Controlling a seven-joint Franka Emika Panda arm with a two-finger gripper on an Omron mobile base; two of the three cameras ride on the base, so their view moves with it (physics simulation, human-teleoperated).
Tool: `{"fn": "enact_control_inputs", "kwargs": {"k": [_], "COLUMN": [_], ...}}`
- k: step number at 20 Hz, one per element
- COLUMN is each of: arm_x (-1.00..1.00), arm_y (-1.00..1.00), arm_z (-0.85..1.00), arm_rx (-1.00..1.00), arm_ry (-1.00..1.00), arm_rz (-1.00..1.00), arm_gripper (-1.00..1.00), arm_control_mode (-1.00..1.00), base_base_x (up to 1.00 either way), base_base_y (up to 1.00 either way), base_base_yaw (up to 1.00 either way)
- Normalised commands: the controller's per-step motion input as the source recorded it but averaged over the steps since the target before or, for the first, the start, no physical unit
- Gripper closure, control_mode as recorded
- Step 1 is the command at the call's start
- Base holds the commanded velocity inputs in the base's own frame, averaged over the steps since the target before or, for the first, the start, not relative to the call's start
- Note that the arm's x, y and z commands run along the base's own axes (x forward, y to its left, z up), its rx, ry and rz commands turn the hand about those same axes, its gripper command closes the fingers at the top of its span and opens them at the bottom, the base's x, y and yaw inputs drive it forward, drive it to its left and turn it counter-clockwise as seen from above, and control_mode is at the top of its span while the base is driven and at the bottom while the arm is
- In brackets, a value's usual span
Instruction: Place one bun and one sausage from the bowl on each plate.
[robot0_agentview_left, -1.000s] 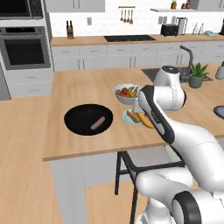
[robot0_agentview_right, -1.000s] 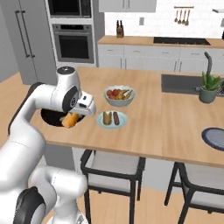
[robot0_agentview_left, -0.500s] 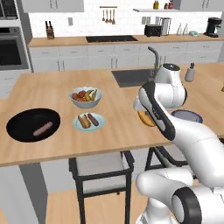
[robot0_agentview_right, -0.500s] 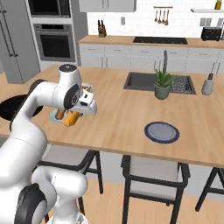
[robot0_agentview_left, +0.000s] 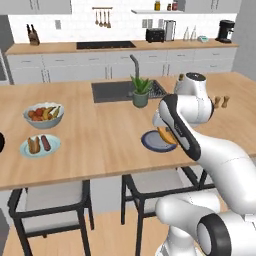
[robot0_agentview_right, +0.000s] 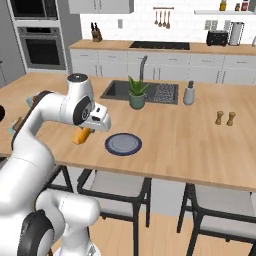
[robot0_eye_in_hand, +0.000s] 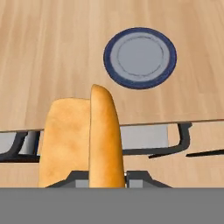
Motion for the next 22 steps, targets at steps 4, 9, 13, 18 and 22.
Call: {"fn": "enact_control_inputs", "kwargs": {"k": [4,9,13,18,22], "arm_x": [0.00,0.00,0.00,0.20,0.74], "arm_y": [0.00,0.00,0.00,0.00,0.01], "arm_z": [0.00,0.00,0.00,-0.01,-0.09], "arm_rx": [0.00,0.00,0.00,0.00,0.00], "arm_ry": [0.00,0.00,0.00,0.00,0.00], "arm_rz": [0.00,0.00,0.00,0.00,0.00], "arm_gripper": [1.00,1.00,1.00,1.00,1.00], "arm_control_mode": [1.00,1.00,1.00,-1.00,-1.00], "base_base_x": [0.09,0.47,0.50,0.26,0.00], "base_base_y": [-0.79,-0.14,0.00,0.00,0.00], "base_base_yaw": [0.00,0.00,0.00,0.00,0.00]}}
